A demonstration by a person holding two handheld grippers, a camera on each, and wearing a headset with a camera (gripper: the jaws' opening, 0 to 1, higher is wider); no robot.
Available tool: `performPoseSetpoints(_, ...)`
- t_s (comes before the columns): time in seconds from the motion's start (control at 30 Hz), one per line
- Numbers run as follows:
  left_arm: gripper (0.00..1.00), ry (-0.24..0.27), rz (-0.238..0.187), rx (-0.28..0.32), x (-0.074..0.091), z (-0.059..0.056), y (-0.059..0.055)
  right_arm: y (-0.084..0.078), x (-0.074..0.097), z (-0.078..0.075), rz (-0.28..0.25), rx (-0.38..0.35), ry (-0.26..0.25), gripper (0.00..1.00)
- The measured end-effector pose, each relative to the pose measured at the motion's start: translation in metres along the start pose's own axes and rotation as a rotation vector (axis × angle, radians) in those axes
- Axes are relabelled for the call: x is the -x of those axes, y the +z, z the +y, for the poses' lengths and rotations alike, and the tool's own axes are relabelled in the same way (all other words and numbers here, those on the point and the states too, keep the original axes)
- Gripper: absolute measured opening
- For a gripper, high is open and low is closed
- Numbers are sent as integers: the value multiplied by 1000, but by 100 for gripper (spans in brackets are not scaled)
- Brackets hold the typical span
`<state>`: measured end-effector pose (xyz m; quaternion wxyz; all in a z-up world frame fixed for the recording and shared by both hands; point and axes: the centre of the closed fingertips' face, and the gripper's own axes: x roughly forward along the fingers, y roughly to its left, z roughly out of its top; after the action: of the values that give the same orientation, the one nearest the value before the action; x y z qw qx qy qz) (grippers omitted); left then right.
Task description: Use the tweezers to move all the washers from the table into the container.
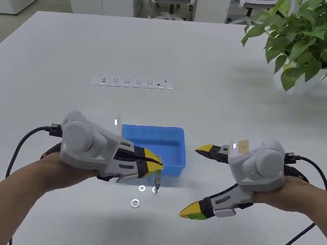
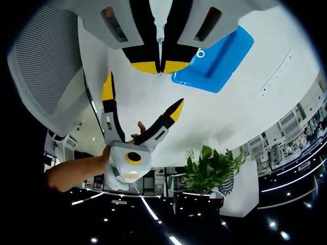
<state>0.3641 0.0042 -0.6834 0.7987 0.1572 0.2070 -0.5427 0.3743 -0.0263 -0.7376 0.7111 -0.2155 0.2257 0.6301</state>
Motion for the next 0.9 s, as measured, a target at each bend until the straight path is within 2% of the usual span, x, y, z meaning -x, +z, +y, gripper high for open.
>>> performPoseSetpoints(0.3,5,6,-12,1,-1,2,-3,1,-4,5,1,6,14,92)
performPoseSetpoints(0.53,5,-4,-12,-2,0,0,-3,6,-7,9,-9,34,32,82)
performPoseSetpoints(0.9,5,-25,3,-27,0,2,-8,6,-18,17,11,92,87,64)
